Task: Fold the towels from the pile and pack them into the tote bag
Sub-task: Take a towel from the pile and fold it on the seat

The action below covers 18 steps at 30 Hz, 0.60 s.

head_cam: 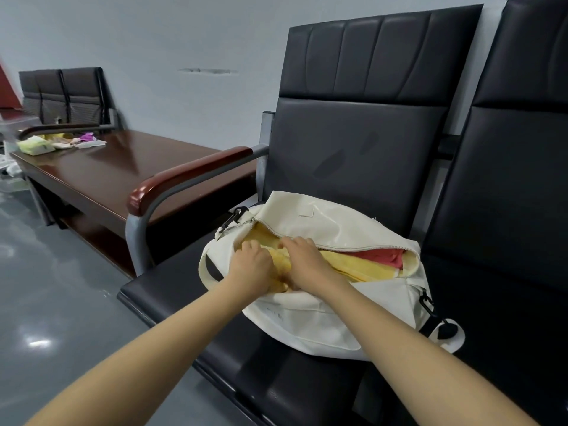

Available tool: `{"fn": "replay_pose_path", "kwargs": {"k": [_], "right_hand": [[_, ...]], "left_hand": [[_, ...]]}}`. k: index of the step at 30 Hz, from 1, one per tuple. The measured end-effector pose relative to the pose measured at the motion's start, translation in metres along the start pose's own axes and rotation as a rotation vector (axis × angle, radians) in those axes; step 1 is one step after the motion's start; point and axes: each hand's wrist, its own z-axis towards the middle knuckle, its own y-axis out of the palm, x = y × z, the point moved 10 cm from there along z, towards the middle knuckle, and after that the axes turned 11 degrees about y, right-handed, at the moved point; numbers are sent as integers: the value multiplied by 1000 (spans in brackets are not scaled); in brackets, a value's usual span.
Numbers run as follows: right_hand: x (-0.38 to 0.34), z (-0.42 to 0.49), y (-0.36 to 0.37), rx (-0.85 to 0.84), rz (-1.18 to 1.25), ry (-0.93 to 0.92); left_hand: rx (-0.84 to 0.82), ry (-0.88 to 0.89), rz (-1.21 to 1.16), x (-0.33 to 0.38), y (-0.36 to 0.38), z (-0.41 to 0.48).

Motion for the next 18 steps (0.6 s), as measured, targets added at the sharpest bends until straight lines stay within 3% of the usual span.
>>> {"fn": "replay_pose_path", "kwargs": {"k": [3,10,18], "right_hand": [[-11,-7,8,-46,10,-155],[-10,-12,24,-137,-125,-238],[-13,-1,30,-146,-222,-149]], "left_hand": [[4,-23,115,1,8,-6],[-5,-149,-94,-17,43,-11],[26,-143,-201,-17,51,-4]]}}
